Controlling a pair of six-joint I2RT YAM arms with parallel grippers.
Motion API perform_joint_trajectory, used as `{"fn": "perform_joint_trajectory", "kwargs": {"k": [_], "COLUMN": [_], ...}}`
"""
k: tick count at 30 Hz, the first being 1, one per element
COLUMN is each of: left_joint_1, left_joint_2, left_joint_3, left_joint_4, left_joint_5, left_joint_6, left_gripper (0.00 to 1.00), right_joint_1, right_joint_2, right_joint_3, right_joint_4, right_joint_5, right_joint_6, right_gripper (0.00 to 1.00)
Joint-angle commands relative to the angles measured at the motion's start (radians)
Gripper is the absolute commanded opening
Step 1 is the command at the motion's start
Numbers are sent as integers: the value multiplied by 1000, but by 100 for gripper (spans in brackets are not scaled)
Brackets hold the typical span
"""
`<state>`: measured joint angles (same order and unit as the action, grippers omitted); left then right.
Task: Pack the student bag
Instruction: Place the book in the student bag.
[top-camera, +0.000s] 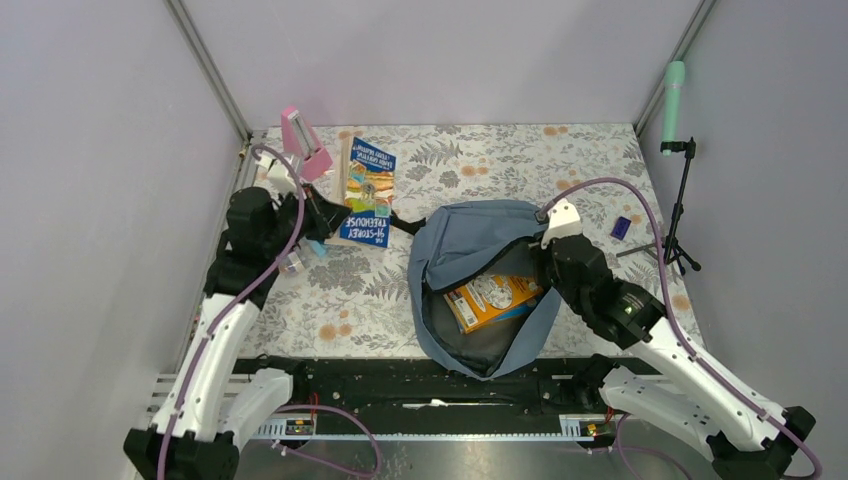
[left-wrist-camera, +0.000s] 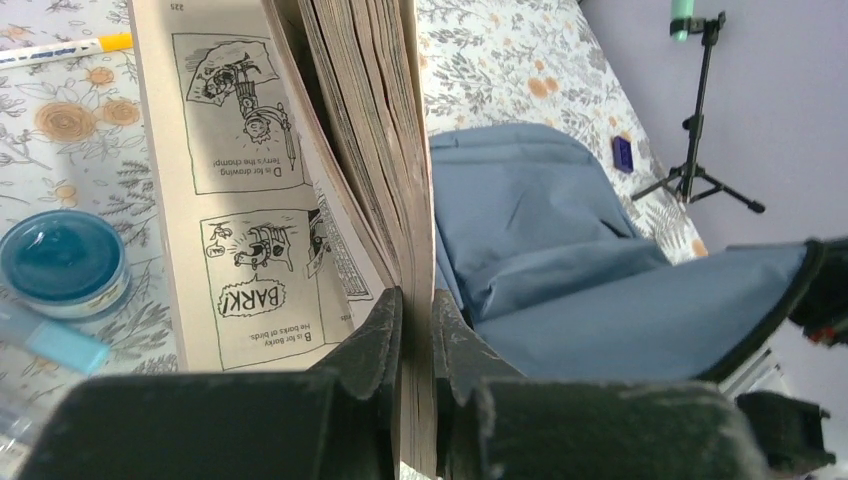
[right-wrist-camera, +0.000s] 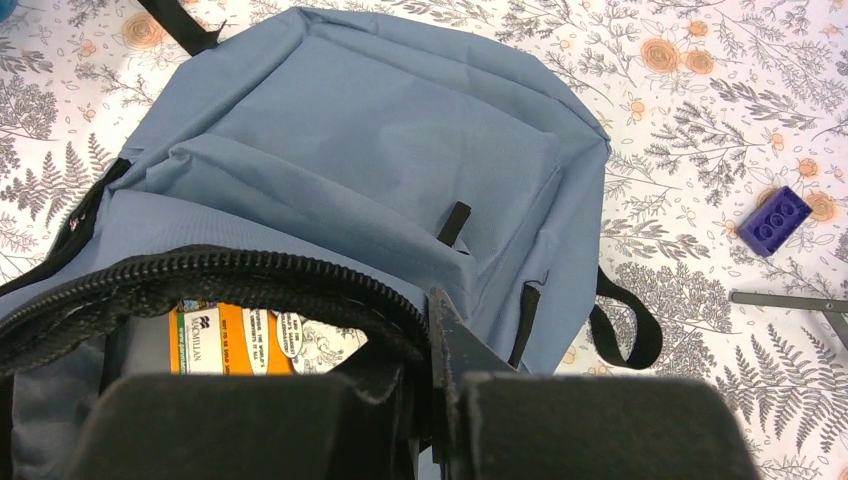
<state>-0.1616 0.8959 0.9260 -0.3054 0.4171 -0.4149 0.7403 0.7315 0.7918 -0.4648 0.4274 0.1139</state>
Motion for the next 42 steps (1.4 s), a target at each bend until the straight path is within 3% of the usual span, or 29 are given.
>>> {"fn": "perform_joint_trajectory", "kwargs": {"k": [1,18,25,32,37,42], "left_joint_1": [2,-21,-45,-160,-296,-459], "left_joint_2": [-143,-286,-310,-293,-257,-217], "left_joint_3": [72,179,219,156,130,42], "left_joint_4": [-16,-266,-328,-328,-324,-140], "left_joint_5": [0,544,750,710,579,384], "left_joint_6": [126,146,75,68,72,-50], "left_gripper": [0,0,0,0,0,0], "right_joint_1": [-2,-3,-3,-10,-10,-10], "right_joint_2": [37,182,301,454,489,472], "right_joint_3": [100,267,359,490,548,535], "right_joint_4": [18,-49,-45,-45,-46,-46], "right_joint_5": [59,92,219,264,210,181], "right_joint_6": [10,17,4,28,44,69], "right_gripper": [0,0,0,0,0,0]}}
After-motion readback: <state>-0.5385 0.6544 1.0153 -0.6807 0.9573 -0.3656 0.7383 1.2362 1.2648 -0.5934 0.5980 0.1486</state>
